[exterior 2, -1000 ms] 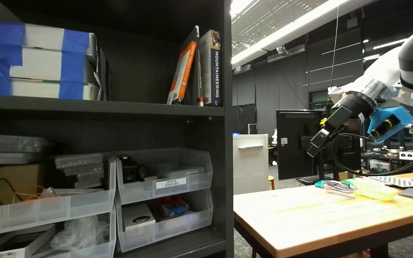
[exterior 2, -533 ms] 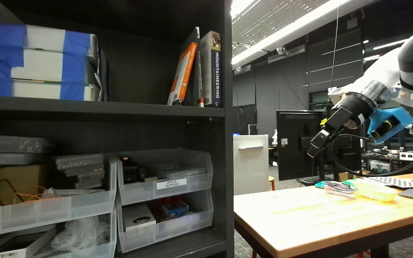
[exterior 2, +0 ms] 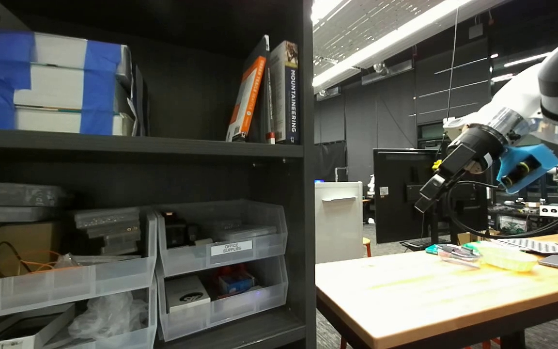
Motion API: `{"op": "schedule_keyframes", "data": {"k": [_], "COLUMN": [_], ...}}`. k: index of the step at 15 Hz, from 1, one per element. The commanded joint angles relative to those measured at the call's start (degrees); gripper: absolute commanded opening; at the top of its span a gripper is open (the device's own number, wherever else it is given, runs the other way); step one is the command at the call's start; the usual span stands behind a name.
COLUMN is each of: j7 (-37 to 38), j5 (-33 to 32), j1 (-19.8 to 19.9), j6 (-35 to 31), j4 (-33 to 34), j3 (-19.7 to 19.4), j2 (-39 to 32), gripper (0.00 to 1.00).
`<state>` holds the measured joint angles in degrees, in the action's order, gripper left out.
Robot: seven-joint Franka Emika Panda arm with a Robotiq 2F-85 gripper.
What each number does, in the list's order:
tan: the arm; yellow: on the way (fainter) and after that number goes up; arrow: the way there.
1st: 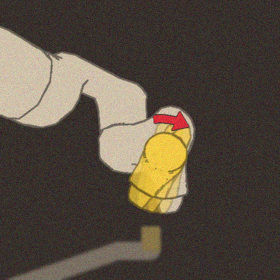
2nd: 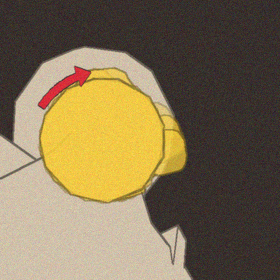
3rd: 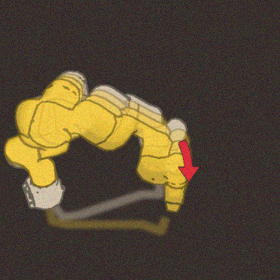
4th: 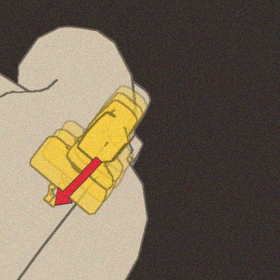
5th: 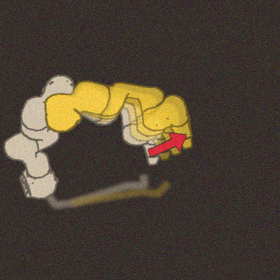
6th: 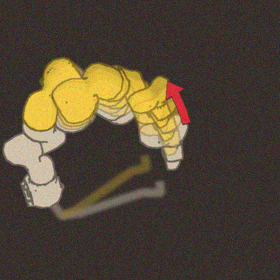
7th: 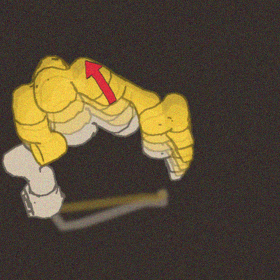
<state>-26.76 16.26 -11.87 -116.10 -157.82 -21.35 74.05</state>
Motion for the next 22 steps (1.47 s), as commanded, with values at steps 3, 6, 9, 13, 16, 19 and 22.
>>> {"op": "schedule_keyframes", "data": {"k": [3,6,9,13,16,19,22], "j7": [-0.5,-0.5,-0.5,-0.5,-0.5,-0.5,0.0], "j5": [0.6,0.6,0.6,0.6,0.6,0.6,0.7], "j1": [0.5,0.6,0.6,0.6,0.6,0.6,0.2], "j6": [0.2,0.2,0.2,0.2,0.2,0.2,2.8], "j4": [0.1,0.1,0.1,0.1,0.1,0.1,0.8], "j3": [0.3,0.3,0.3,0.3,0.3,0.3,0.6], "j2": [-0.3,-0.3,-0.3,-0.3,-0.3,-0.3,-0.3], "gripper": [1.00,1.00,1.00,1.00,1.00,1.00,1.00]}}
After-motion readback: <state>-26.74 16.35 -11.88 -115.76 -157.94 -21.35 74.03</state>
